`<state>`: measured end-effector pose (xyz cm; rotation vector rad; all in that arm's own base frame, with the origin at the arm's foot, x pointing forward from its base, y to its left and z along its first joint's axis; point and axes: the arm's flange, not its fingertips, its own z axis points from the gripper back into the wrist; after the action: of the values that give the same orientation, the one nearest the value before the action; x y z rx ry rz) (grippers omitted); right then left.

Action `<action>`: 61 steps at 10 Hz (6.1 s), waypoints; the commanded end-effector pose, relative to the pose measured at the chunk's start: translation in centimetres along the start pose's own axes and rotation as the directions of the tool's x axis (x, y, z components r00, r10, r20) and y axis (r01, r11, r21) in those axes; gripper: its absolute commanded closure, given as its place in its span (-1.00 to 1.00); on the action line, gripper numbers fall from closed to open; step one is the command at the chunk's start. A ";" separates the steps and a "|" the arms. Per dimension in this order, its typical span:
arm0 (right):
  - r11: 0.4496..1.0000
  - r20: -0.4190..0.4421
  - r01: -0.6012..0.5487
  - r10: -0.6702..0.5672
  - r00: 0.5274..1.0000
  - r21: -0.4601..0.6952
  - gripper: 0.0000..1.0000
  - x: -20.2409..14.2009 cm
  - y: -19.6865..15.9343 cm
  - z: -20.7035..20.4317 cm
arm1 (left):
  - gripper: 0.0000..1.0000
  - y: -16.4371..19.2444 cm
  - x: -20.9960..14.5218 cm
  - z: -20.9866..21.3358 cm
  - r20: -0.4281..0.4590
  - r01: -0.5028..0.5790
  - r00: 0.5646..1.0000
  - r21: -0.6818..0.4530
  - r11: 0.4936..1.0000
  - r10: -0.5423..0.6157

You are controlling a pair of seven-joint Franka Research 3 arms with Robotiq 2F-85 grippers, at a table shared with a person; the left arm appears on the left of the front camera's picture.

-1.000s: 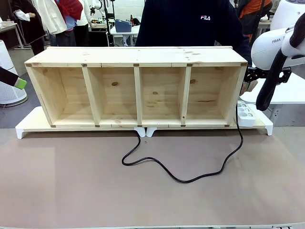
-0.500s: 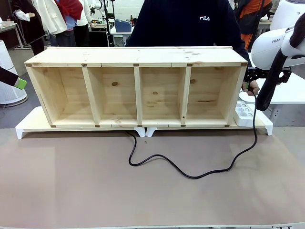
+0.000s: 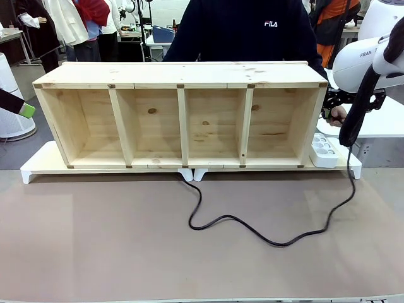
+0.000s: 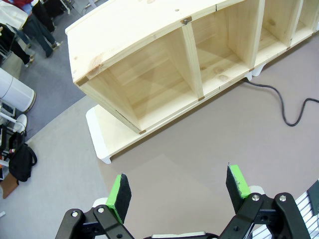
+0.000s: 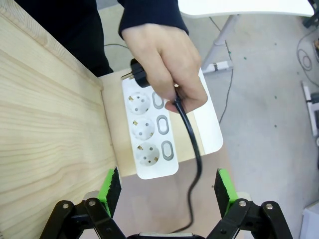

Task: Perform cable management.
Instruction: Release the Power Cable when the human grasps it.

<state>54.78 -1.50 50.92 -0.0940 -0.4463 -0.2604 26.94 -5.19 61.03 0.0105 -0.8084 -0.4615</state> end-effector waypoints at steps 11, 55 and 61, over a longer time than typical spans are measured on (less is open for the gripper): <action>1.000 0.000 0.003 -0.003 1.000 0.001 -0.94 0.0 0.1 0.0 | -1.00 0.1 0.1 -0.1 0.006 -0.001 1.000 0.003 1.000 0.001; 1.000 0.000 0.003 -0.003 1.000 0.001 -0.94 0.0 0.1 0.0 | -1.00 0.1 0.1 -0.1 0.006 -0.001 1.000 0.003 1.000 0.001; 1.000 0.000 0.003 -0.003 1.000 0.001 -0.94 0.0 0.1 0.0 | -1.00 0.1 0.1 -0.1 0.006 -0.001 1.000 0.003 1.000 0.001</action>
<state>54.78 -1.50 50.92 -0.0940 -0.4463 -0.2604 26.94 -5.19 61.03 0.0106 -0.8084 -0.4615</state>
